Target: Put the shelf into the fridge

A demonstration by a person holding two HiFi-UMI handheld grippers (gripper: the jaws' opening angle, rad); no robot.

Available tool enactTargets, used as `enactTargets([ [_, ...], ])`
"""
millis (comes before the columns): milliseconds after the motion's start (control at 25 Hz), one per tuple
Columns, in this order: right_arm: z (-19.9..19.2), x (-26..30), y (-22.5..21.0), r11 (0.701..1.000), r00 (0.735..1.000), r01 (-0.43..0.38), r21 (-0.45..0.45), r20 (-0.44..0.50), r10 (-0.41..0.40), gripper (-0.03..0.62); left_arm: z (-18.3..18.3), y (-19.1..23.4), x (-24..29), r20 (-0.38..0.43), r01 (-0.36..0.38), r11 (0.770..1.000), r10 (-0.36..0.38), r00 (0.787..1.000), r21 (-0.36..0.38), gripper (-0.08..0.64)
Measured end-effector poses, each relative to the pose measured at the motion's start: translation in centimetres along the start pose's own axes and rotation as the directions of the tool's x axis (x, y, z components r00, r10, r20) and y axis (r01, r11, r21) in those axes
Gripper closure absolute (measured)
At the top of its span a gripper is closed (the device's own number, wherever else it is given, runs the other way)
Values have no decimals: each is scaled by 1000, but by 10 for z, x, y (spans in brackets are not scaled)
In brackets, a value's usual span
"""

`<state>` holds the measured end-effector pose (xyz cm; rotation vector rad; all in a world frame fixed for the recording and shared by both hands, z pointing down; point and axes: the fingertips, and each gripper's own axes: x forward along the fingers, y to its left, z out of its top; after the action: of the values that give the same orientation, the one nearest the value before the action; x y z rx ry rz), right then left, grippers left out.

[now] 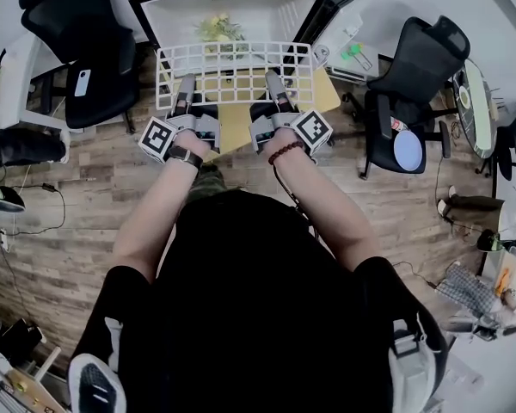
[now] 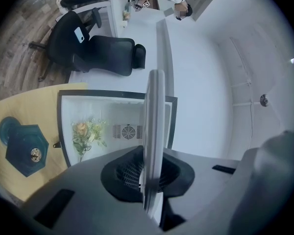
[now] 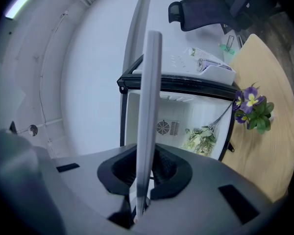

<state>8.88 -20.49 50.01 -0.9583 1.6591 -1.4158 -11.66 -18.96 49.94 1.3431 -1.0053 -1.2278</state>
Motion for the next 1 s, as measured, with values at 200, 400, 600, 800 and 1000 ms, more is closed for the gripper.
enactTargets([
  [200,2,15,-3,1000,1000,6,-3,6,-6,545,7,4,13,0,-7,1000,7,1000,-5,523],
  [400,2,26,-5,1000,1000,9,3,14,-9,546,15,13,21,3,-25,1000,25,1000,-12,523],
  [600,4,35,-7,1000,999,26,2,23,-26,546,19,17,31,-6,-30,999,30,1000,-24,523],
  [800,5,39,-8,1000,999,29,-1,35,-29,547,19,15,39,-16,-22,999,21,1000,-37,523],
  [1000,7,42,-9,1000,998,30,-6,47,-29,546,20,19,45,-25,-23,999,22,999,-43,523],
])
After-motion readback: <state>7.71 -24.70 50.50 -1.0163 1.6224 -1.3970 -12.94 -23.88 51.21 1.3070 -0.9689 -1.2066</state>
